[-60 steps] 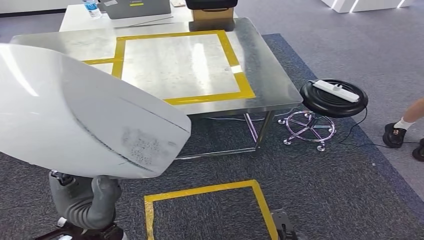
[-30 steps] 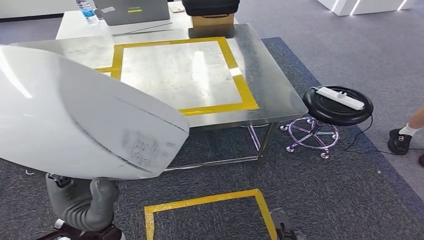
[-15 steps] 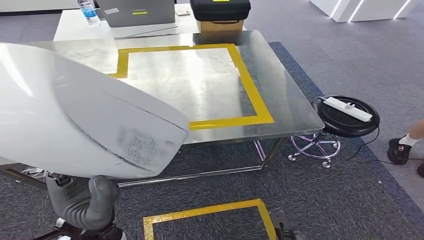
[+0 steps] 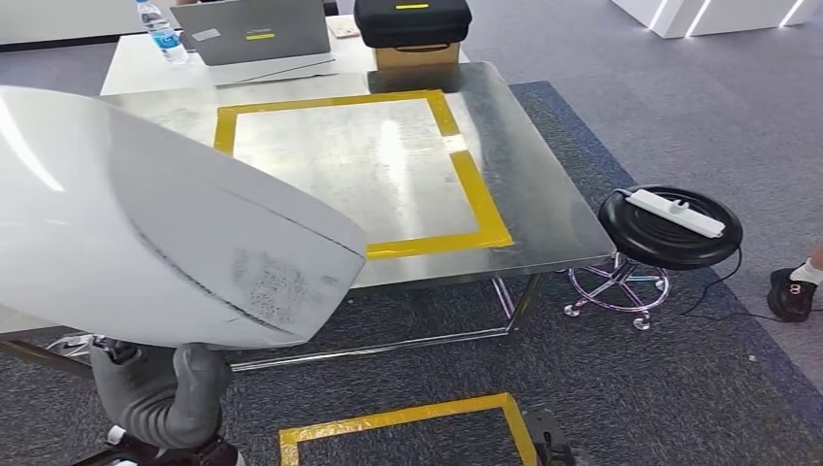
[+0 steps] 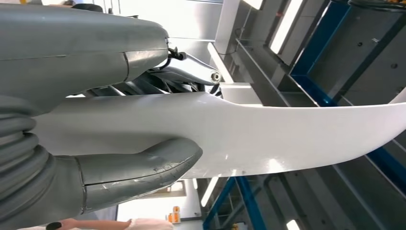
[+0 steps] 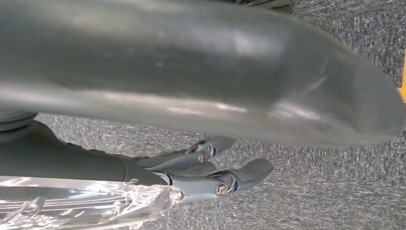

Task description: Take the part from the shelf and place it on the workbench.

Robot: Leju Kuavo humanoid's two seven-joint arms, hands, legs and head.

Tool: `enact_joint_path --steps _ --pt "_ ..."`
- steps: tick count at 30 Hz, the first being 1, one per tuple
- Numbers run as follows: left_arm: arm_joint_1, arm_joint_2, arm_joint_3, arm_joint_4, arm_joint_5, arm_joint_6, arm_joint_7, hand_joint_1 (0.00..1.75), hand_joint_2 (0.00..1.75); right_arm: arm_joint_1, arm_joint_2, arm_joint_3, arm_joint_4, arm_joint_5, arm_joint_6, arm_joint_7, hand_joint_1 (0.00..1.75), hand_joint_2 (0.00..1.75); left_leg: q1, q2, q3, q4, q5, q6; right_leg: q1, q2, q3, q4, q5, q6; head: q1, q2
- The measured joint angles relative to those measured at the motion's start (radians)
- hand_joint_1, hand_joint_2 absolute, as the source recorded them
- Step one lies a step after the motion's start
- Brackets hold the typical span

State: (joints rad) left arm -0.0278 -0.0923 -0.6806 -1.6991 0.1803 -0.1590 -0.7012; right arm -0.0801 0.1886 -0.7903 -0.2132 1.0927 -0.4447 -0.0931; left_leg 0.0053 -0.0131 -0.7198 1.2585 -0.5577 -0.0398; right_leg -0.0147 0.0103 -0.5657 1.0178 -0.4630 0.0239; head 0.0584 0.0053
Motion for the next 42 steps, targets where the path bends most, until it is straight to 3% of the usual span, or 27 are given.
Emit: enact_joint_path --steps 1,2,5,7,10,12,14,15,16,17,18,19,21,22,26,28,30,31,32,33,35,36,38,40,42 --pt "0.000 0.001 0.000 0.000 0.000 0.000 0.000 1.75 1.75 0.000 0.000 0.000 0.000 0.000 0.000 0.000 0.00 0.00 0.000 0.000 -0.012 0.022 0.002 0.001 0.000 0.000 0.000 0.000 0.000 0.000 0.000 0.000" --pt "0.000 0.001 0.000 0.000 0.000 0.000 0.000 1.75 1.75 0.000 0.000 0.000 0.000 0.000 0.000 0.000 0.00 0.00 0.000 0.000 -0.006 0.006 0.023 0.002 0.000 0.000 0.001 0.000 -0.001 0.000 0.000 0.000" --pt "0.000 0.000 0.000 0.000 0.001 0.000 0.000 1.75 1.75 0.000 0.000 0.000 0.000 0.000 0.000 0.000 0.00 0.00 0.000 0.002 0.086 -0.179 0.114 0.011 0.002 0.003 0.005 0.002 -0.007 0.008 -0.001 0.000" --pt "-0.001 0.000 0.000 0.000 0.002 0.000 0.000 1.75 1.75 -0.001 0.000 0.000 0.000 0.000 0.000 0.000 0.00 0.00 -0.002 0.003 0.118 -0.248 0.127 0.018 0.006 0.004 0.005 0.001 -0.010 0.018 0.002 0.000" --pt "-0.003 -0.003 0.000 0.000 0.009 -0.006 0.010 1.75 1.75 -0.002 0.000 0.000 0.000 0.003 0.000 0.000 0.00 0.00 -0.001 0.001 0.121 -0.256 0.125 0.035 0.005 0.002 0.007 -0.003 -0.014 0.035 0.006 0.000" --pt "-0.014 -0.007 -0.004 0.002 0.011 -0.017 0.027 1.75 1.75 -0.005 0.000 0.000 0.000 0.009 0.001 0.002 0.00 0.00 0.003 0.001 0.126 -0.260 0.125 0.046 0.004 0.000 -0.019 0.055 -0.049 0.045 0.011 0.000" --pt "-0.027 -0.010 -0.010 0.006 0.012 -0.027 0.039 1.75 1.75 -0.008 0.000 0.001 0.000 0.016 0.003 0.006 0.00 0.00 0.002 0.002 0.128 -0.260 0.123 0.052 0.004 -0.002 -0.087 0.189 -0.109 0.051 0.016 0.000" --pt "-0.031 -0.010 -0.012 0.008 0.012 -0.029 0.042 1.75 1.75 -0.008 0.000 0.002 0.000 0.017 0.004 0.008 0.00 0.00 0.002 0.002 0.128 -0.260 0.122 0.053 0.004 -0.002 -0.121 0.251 -0.128 0.052 0.016 0.000" --pt "-0.035 -0.010 -0.014 0.012 0.013 -0.029 0.044 1.75 1.75 -0.008 0.000 0.002 0.000 0.019 0.004 0.009 0.00 0.00 0.001 0.001 0.129 -0.260 0.121 0.054 0.004 -0.002 -0.141 0.282 -0.129 0.052 0.017 0.000" --pt "-0.039 -0.011 -0.016 0.015 0.012 -0.031 0.047 1.75 1.75 -0.008 0.000 0.003 0.000 0.021 0.006 0.010 0.00 0.00 0.001 0.001 0.131 -0.260 0.120 0.055 0.004 -0.002 -0.142 0.273 -0.110 0.052 0.017 0.000" --pt "-0.047 -0.013 -0.019 0.020 0.010 -0.032 0.052 1.75 1.75 -0.009 0.000 0.004 0.000 0.025 0.007 0.011 0.00 0.00 0.000 0.000 0.135 -0.260 0.118 0.054 0.004 -0.002 -0.123 0.224 -0.073 0.050 0.017 0.000" --pt "-0.058 -0.017 -0.023 0.025 0.004 -0.033 0.060 1.75 1.75 -0.011 0.000 0.005 0.000 0.030 0.010 0.014 0.00 0.00 0.000 0.000 0.138 -0.260 0.116 0.052 0.004 -0.003 -0.092 0.152 -0.031 0.047 0.017 0.000" --pt "-0.094 -0.028 -0.036 0.042 -0.019 -0.029 0.085 1.75 1.75 -0.019 0.000 0.011 0.000 0.047 0.017 0.024 0.00 0.00 -0.004 -0.002 0.141 -0.257 0.113 0.044 0.006 -0.003 -0.038 0.032 0.017 0.041 0.016 0.000" --pt "-0.118 -0.035 -0.043 0.057 -0.033 -0.024 0.100 1.75 1.75 -0.023 0.000 0.016 0.000 0.057 0.021 0.031 0.00 0.00 -0.005 -0.002 0.140 -0.257 0.113 0.039 0.007 -0.003 -0.027 0.007 0.023 0.036 0.016 0.000" --pt "-0.198 -0.061 -0.063 0.119 -0.062 -0.009 0.136 1.75 1.75 -0.033 0.001 0.035 0.000 0.081 0.030 0.046 0.00 0.00 -0.005 -0.002 0.133 -0.248 0.104 0.018 0.006 0.000 -0.026 -0.004 0.027 0.014 0.014 0.000" --pt "-0.237 -0.068 -0.068 0.154 -0.067 -0.013 0.154 1.75 1.75 -0.038 0.001 0.045 0.000 0.092 0.035 0.052 0.00 0.00 -0.004 0.000 0.093 -0.166 0.055 0.009 0.002 -0.001 -0.025 -0.008 0.031 0.005 0.011 0.000" --pt "-0.278 -0.072 -0.074 0.205 -0.084 -0.013 0.186 1.75 1.75 -0.043 0.001 0.057 0.000 0.106 0.043 0.060 0.00 0.00 -0.003 0.001 0.025 -0.032 0.000 0.004 0.001 -0.003 -0.026 -0.009 0.031 0.002 0.009 0.000" --pt "-0.298 -0.074 -0.076 0.236 -0.102 -0.006 0.198 1.75 1.75 -0.045 0.001 0.063 0.000 0.112 0.048 0.065 0.00 0.00 -0.002 0.001 0.002 0.011 -0.008 0.004 0.001 -0.003 -0.026 -0.008 0.031 0.002 0.009 0.000" --pt "-0.318 -0.078 -0.079 0.266 -0.122 0.005 0.207 1.75 1.75 -0.047 0.001 0.068 0.000 0.117 0.052 0.069 0.00 0.00 -0.002 0.001 -0.004 0.018 0.004 0.004 0.001 -0.003 -0.026 -0.008 0.031 0.002 0.009 0.000" --pt "-0.338 -0.082 -0.081 0.294 -0.139 0.015 0.211 1.75 1.75 -0.050 0.001 0.074 0.000 0.121 0.055 0.071 0.00 0.00 -0.002 0.001 0.009 -0.014 0.033 0.005 0.001 -0.003 -0.026 -0.008 0.031 0.002 0.009 0.000" --pt "-0.375 -0.092 -0.086 0.339 -0.164 0.033 0.216 1.75 1.75 -0.055 0.001 0.083 -0.001 0.127 0.059 0.074 0.00 0.00 -0.002 0.002 0.071 -0.144 0.102 0.008 0.002 0.000 -0.026 -0.006 0.030 0.007 0.008 0.000" --pt "-0.393 -0.098 -0.088 0.360 -0.185 0.049 0.219 1.75 1.75 -0.058 0.001 0.088 -0.001 0.130 0.062 0.075 0.00 0.00 -0.002 0.002 0.098 -0.202 0.122 0.012 0.004 0.001 -0.028 -0.004 0.030 0.011 0.008 0.000" --pt "-0.430 -0.114 -0.096 0.413 -0.238 0.097 0.229 1.75 1.75 -0.061 0.001 0.098 -0.001 0.137 0.069 0.079 0.00 0.00 -0.004 0.001 0.119 -0.254 0.129 0.022 0.007 0.002 -0.032 -0.004 0.031 0.023 0.012 0.000" --pt "-0.460 -0.132 -0.100 0.469 -0.270 0.132 0.236 1.75 1.75 -0.065 0.001 0.107 -0.002 0.142 0.075 0.084 0.00 0.00 -0.004 -0.001 0.116 -0.258 0.130 0.036 0.005 0.000 -0.034 -0.008 0.032 0.035 0.015 0.000" --pt "-0.483 -0.150 -0.102 0.514 -0.278 0.142 0.235 1.75 1.75 -0.071 0.002 0.115 -0.002 0.144 0.076 0.086 0.00 0.00 -0.002 -0.001 0.117 -0.262 0.133 0.049 0.003 -0.001 -0.054 0.032 0.007 0.045 0.019 0.000"
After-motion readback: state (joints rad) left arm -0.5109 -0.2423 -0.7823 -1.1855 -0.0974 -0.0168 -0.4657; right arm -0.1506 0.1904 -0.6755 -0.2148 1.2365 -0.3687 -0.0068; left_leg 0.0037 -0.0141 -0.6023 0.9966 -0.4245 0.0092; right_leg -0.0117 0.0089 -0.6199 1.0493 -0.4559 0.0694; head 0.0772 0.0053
